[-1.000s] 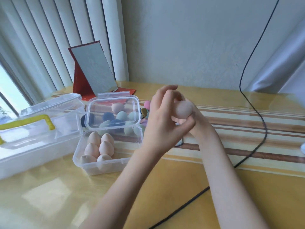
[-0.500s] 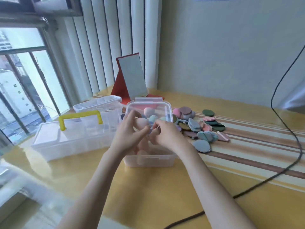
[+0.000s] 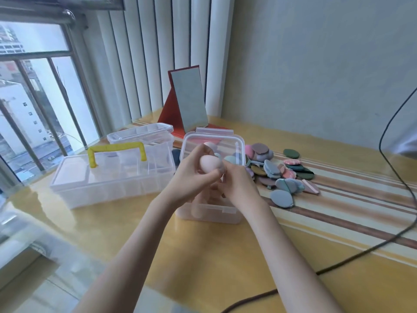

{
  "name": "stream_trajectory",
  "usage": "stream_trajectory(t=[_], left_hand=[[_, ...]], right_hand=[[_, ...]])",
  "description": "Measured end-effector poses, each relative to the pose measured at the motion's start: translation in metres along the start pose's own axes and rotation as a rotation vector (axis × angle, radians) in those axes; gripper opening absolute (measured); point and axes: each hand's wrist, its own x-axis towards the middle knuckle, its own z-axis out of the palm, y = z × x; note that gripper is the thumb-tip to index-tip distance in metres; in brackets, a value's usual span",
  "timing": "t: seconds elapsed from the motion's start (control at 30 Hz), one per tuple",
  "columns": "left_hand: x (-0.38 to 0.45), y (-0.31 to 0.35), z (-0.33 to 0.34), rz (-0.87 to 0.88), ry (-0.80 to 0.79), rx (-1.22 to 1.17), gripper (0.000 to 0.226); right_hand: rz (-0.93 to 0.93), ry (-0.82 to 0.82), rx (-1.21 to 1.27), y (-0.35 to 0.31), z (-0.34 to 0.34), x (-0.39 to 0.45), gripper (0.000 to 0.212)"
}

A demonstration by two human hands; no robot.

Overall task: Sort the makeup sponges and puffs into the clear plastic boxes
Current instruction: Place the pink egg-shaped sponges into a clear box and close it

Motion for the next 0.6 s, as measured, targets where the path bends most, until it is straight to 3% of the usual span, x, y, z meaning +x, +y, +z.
stream_trajectory(t=[0.23,0.37,0.6], left_hand=[[0.001,-0.012,-0.003,-0.104,-0.191,0.201,0.036],[0.001,-0.016,-0.002,-0.084,-0.185,0.239,0.035],[-0.001,-0.014,-0.002,-0.067,-0.199,0.249,0.036]], right_hand=[[0.025,-0.073,0.075,0.001,-0.012,-0.001,0.019],[0.101,-0.215,0.322,0.007,-0.026,0.002,0.024],[0.144,-0.264,0.673,0.016,-0.034,-0.002,0.034]])
